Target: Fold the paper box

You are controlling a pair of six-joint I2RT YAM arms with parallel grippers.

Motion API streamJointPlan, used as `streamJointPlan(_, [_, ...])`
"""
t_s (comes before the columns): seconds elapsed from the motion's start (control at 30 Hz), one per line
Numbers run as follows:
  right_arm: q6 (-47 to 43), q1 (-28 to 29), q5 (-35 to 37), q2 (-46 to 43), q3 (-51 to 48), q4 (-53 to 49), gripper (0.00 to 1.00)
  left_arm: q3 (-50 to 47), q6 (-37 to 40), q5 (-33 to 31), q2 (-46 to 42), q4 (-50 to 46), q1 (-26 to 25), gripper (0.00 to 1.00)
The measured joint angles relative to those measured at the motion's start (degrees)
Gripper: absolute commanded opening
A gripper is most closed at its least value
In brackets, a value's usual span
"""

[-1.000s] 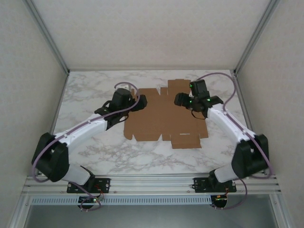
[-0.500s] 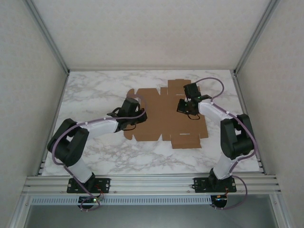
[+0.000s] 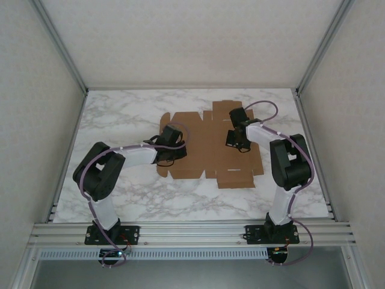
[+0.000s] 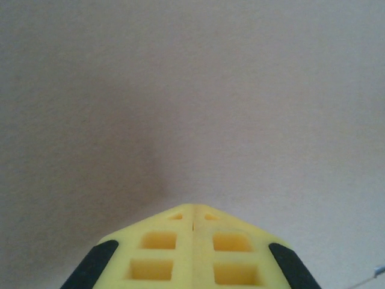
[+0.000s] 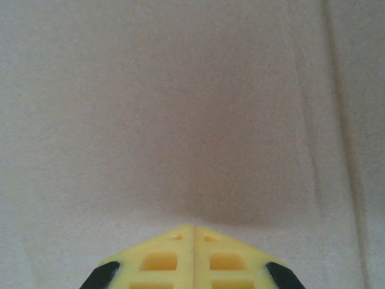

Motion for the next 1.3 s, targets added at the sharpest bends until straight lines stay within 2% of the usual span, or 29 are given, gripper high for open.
streamJointPlan(0.33, [-0.44,1.49,-2.84,1.79,0.57,1.18,0.0,-3.13,-2.54,-1.84,-1.53,-1.27,2.47,0.0])
streamJointPlan(0.5, [0.11,4.61,-9.55,2.56,0.57,4.76,0.0,-4.52,-3.69,-1.77,-4.31,-3.26,7.45,0.0])
streamJointPlan(0.7, [-0.07,8.74,-16.85,4.33,1.99,6.97,0.0,-0.35,-1.49,-0.72,-6.12,-5.38,7.43,0.0])
streamJointPlan(0.77, [-0.39,9.44,-18.99,4.11,1.31,7.82,0.07,0.33,-0.81,0.11,-6.12,-5.4,7.32,0.0])
streamJointPlan(0.83, [-0.85,9.62,-20.5,2.89,-0.11,8.31,0.18,0.35,-0.24,0.98,-6.1,-5.44,7.32,0.0])
streamJointPlan(0.97, [-1.38,7.67,-21.86,-3.17,-3.02,8.17,0.47,2.19,0.72,4.17,-3.65,-5.57,7.23,0.0])
streamJointPlan(1.1, [-1.42,1.99,-21.42,-9.9,-4.46,9.42,0.5,13.0,2.73,8.39,4.17,-7.34,5.75,0.0])
streamJointPlan(1.27, [0.0,-6.12,-21.49,-11.45,-7.32,10.8,0.53,23.08,4.57,12.96,10.64,-6.62,2.1,0.0])
streamJointPlan(1.3, [0.26,-7.5,-22.38,-10.82,-7.63,10.78,0.59,23.87,4.74,14.1,11.65,-6.43,1.49,0.0])
